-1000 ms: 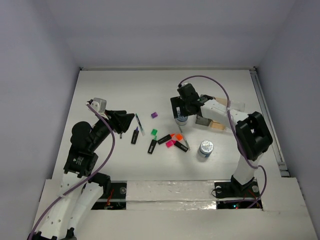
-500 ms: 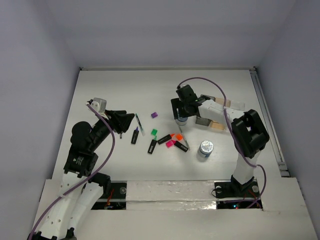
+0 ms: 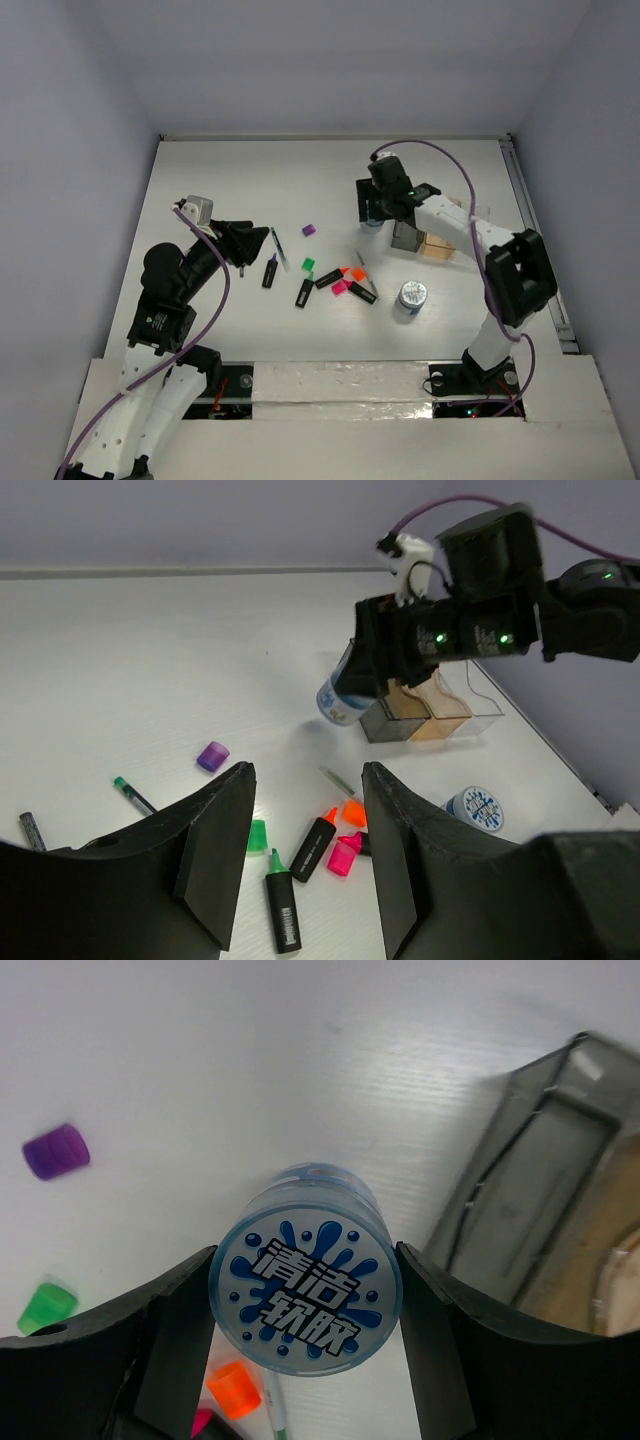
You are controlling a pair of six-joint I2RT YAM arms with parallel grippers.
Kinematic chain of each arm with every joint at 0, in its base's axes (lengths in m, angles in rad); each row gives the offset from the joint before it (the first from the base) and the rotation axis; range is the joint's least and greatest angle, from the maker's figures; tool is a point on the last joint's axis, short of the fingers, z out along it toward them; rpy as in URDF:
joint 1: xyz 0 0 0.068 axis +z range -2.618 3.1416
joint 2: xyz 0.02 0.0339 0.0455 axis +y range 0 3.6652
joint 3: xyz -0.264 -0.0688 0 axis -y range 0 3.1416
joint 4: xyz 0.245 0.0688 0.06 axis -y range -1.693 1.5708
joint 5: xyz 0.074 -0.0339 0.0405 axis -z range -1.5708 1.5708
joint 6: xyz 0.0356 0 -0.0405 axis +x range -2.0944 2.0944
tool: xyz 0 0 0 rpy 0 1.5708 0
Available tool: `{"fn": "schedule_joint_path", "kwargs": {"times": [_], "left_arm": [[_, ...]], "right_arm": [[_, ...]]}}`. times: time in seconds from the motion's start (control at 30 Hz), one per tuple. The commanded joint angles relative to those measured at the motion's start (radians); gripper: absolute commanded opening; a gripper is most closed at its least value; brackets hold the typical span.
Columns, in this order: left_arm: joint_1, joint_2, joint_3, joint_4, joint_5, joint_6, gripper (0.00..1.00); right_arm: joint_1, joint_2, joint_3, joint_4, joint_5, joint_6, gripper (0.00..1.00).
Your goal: Sort the stationery into containers
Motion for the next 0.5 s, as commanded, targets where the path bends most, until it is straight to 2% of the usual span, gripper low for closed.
{"fn": "schedule_joint_path", "kwargs": {"times": [0.0, 0.2, 0.47], "left_arm": [[-0.006, -0.004, 0.034, 0.039, 0.012, 0.001, 0.44], [-0.006, -0.004, 0.034, 0.041, 0.012, 0.001, 0.44], [-0.006, -0.002, 0.031, 0.042, 0.012, 0.0, 0.44]], "right_arm": [[-0.094, -0.12, 0.049, 0.061, 0.056, -0.013, 0.58], [-0.19, -0.149, -0.011, 0.079, 0.05, -0.01, 0.58], [-0.263, -0.066, 0.028, 0.096, 0.007, -0.019, 0.58]]}}
